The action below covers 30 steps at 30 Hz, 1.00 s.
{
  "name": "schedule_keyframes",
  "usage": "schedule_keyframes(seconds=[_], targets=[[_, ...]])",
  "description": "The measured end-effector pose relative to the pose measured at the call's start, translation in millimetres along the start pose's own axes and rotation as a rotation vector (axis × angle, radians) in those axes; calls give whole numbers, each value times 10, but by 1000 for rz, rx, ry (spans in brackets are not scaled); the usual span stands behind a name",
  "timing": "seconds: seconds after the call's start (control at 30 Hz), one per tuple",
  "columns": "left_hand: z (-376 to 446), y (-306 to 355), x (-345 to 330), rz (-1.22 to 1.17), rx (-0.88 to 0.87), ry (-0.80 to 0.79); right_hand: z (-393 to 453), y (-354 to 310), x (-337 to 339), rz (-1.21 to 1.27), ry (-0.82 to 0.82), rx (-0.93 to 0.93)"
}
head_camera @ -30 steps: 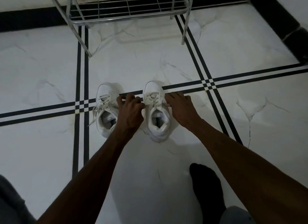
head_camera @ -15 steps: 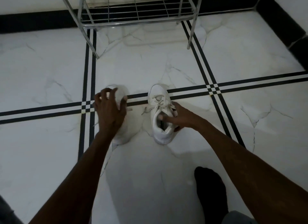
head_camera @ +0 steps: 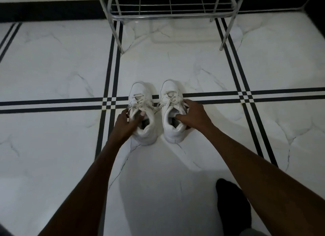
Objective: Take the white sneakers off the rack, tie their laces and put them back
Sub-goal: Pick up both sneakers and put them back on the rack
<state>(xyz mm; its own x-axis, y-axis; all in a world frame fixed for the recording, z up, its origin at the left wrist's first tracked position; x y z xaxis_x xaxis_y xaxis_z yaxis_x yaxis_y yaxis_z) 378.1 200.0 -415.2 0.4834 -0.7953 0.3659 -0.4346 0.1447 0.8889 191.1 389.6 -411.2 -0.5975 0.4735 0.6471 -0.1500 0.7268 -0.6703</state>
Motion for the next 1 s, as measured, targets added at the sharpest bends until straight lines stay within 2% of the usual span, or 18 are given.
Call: schedule_keyframes(seconds=[0.17,0.3,0.43,0.6,1.0], targets=[[13,10,-102,5,61,43,21,-25,-33,3,62,17],[121,52,-245,80,10,141,64,-21,2,27,113,42],[175,244,-283,118,-36,153,65,-121,229,39,145,65],[64,1015,-121,152,-81,153,-53,-535,810,79,138,77],[-216,3628,522,168,-50,90,-578,-2108,2908,107,116,-1]])
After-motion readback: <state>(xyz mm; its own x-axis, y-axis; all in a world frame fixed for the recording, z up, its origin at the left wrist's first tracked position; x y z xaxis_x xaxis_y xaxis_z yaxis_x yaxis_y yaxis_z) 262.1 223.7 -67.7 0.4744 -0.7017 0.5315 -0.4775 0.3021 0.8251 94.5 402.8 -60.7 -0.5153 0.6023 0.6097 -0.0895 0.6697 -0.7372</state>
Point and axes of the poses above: each hand's wrist, its own z-axis towards the middle knuckle, its own x-axis out of the back of the hand, y = z × x, the point moved 1 cm from there along z, towards the middle knuckle, and after that the axes turned 6 degrees about -x, right-handed, at the moved point
